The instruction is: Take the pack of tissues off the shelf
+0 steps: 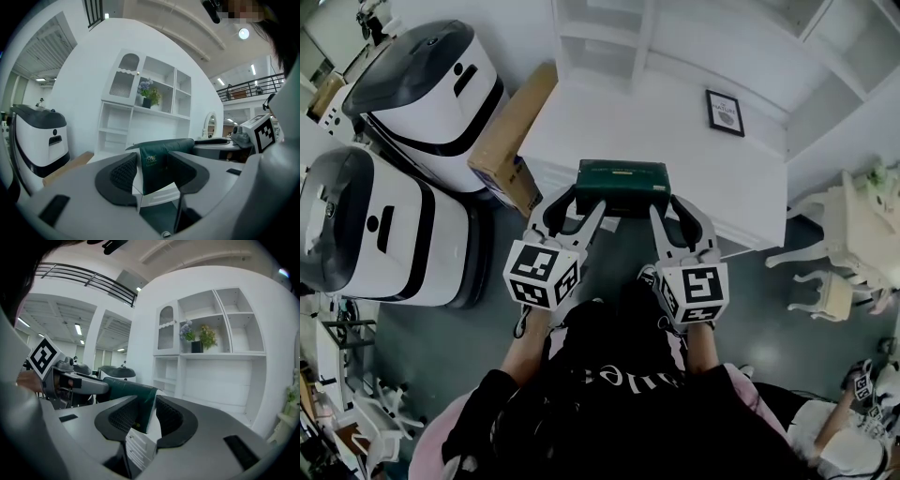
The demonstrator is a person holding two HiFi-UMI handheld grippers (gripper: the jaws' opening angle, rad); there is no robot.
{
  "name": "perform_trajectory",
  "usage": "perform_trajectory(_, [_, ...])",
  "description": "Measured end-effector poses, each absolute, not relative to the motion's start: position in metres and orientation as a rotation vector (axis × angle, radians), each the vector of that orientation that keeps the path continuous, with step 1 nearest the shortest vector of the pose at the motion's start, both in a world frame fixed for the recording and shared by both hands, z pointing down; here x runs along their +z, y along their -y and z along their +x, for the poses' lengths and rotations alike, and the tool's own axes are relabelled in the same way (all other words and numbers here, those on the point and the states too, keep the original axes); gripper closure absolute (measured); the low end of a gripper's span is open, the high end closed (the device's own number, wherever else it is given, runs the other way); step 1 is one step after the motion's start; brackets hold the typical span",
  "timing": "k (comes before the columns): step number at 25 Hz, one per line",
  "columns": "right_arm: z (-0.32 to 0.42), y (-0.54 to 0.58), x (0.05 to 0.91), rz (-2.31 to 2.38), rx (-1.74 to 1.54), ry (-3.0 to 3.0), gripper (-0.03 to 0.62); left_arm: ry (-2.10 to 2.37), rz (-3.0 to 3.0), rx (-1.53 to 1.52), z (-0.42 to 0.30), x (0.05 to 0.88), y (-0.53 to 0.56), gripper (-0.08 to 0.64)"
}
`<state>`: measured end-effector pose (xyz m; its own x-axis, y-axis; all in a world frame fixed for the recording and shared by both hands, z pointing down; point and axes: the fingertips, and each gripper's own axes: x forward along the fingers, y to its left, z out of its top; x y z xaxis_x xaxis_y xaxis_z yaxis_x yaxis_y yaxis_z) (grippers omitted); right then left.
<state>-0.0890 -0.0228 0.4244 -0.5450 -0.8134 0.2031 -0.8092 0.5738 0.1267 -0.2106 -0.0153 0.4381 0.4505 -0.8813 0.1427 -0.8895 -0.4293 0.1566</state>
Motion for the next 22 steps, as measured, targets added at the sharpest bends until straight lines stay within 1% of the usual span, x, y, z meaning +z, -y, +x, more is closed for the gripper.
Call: perform_trajectory(22, [-0.081,-0.001,0.417,1.353,-0.044,2.565,0.448,1.542,2.487,0.036,-0.203,0.432,-0.008,0.350])
